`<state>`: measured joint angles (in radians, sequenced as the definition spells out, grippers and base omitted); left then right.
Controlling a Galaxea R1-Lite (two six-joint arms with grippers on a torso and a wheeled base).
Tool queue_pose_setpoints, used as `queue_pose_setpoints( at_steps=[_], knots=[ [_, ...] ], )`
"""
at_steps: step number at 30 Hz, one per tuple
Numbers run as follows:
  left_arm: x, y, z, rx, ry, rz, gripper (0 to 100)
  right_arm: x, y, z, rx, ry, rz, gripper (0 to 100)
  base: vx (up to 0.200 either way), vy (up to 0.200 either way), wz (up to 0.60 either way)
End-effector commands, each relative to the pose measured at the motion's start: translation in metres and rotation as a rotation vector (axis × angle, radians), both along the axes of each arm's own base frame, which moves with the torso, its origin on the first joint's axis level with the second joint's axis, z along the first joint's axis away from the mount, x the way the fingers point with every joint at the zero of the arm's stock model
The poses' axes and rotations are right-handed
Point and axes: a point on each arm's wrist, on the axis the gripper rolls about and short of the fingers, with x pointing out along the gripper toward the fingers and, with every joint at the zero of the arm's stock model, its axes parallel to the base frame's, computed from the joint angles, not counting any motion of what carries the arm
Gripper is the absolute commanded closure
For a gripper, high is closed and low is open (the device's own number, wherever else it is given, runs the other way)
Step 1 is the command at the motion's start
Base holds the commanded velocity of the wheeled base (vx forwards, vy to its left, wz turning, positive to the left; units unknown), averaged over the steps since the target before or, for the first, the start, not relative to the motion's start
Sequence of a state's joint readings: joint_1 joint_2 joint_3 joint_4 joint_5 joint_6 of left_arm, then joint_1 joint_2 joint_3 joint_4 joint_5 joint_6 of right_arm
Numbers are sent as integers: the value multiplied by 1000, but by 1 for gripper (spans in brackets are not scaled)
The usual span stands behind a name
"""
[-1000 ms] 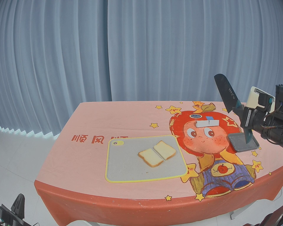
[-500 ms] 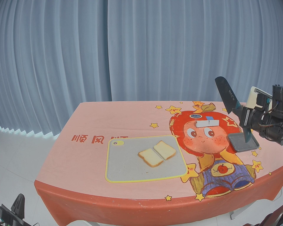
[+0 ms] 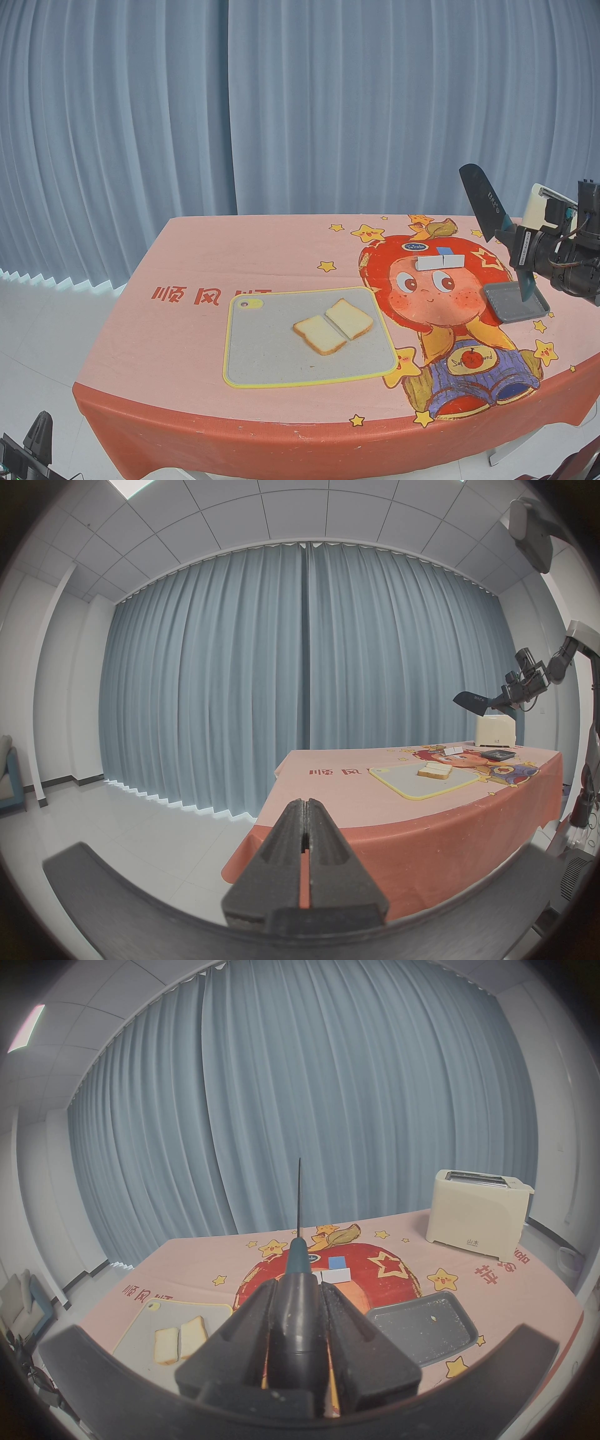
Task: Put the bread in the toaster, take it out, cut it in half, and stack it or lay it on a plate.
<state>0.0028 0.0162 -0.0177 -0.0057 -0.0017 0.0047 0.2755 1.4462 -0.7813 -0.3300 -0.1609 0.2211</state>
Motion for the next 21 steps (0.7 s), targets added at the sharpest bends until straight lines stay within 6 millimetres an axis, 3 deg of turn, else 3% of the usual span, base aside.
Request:
queue_pose_setpoints(
  at_steps=[1, 10, 21],
  knots=[
    [0, 0, -5, 0, 1, 0, 100, 2, 0, -3, 3, 11, 8, 100, 0, 0, 0],
    [0, 0, -5, 0, 1, 0, 100, 20, -5, -24, -17, 93, -25, 100, 0, 0, 0],
    [0, 0, -5, 0, 1, 0, 100, 28, -3, -36, -23, 136, -14, 100, 0, 0, 0]
  ],
)
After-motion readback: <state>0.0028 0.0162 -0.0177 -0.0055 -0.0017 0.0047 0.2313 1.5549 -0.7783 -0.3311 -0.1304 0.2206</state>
